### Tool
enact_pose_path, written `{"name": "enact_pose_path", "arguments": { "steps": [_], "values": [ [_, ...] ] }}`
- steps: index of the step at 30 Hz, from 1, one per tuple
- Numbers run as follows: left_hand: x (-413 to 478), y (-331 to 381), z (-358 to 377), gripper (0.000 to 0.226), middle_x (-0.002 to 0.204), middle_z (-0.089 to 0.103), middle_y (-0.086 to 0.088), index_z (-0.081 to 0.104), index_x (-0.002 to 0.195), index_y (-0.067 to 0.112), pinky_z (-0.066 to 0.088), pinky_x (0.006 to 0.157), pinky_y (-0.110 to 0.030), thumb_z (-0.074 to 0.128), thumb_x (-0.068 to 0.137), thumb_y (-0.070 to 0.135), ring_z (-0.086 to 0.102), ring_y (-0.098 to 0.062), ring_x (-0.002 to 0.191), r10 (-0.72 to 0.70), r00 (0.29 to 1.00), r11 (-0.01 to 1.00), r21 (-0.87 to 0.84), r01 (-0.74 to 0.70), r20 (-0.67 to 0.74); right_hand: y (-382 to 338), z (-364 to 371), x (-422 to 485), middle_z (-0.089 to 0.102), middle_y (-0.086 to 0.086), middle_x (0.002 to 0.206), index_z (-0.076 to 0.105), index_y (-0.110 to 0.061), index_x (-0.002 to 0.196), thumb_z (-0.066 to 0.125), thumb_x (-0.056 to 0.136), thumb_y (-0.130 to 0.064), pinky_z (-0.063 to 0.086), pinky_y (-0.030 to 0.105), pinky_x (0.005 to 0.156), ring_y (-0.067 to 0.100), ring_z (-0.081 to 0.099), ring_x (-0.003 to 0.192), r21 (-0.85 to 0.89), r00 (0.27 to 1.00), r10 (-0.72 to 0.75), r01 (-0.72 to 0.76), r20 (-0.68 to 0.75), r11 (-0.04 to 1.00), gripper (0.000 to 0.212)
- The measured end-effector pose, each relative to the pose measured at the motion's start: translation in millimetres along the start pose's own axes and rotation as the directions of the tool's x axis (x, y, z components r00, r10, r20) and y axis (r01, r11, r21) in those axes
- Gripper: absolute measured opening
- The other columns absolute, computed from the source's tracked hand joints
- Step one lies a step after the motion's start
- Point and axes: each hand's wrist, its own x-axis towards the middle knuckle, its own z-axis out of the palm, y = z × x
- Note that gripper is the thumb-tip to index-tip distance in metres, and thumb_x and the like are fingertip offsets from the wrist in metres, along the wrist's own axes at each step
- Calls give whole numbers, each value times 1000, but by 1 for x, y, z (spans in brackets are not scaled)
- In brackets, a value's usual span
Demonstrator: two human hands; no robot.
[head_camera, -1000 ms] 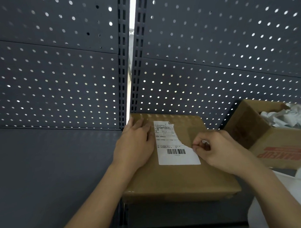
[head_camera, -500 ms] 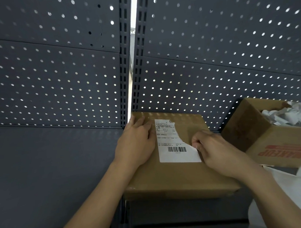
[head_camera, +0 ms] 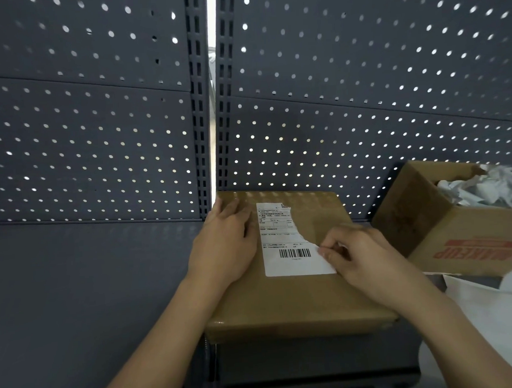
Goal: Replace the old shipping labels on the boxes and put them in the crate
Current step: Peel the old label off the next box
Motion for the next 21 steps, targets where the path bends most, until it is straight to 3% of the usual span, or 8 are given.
{"name": "enact_pose_path", "arguments": {
  "steps": [5,15,21],
  "values": [
    [-1,1,-1,37,145,43,10,53,133,27,45,92,-39,35,101,33,10,-10,146,-6,1000,1000,-13,6,-2,-1,10,-3,49,-11,86,51,-24,83,51,96,-23,47,37,68,10,52,75,-54,998,-54,52,-45,997,13],
    [0,-1,1,38,152,35,10,52,135,29,43,98,-43,36,101,34,4,-11,148,-7,1000,1000,-25,7,16,1,15,-9,49,-14,90,50,-29,89,47,96,-25,49,41,68,11,53,78,-26,990,-108,106,-93,994,9],
    [0,-1,0,39,154,33,10,50,137,29,40,102,-44,36,101,35,3,-12,149,-19,999,999,-34,21,32,-1,13,-7,50,-12,79,58,-25,83,59,92,-30,44,27,65,6,51,75,83,988,-30,43,-150,996,10]
  ]
}}
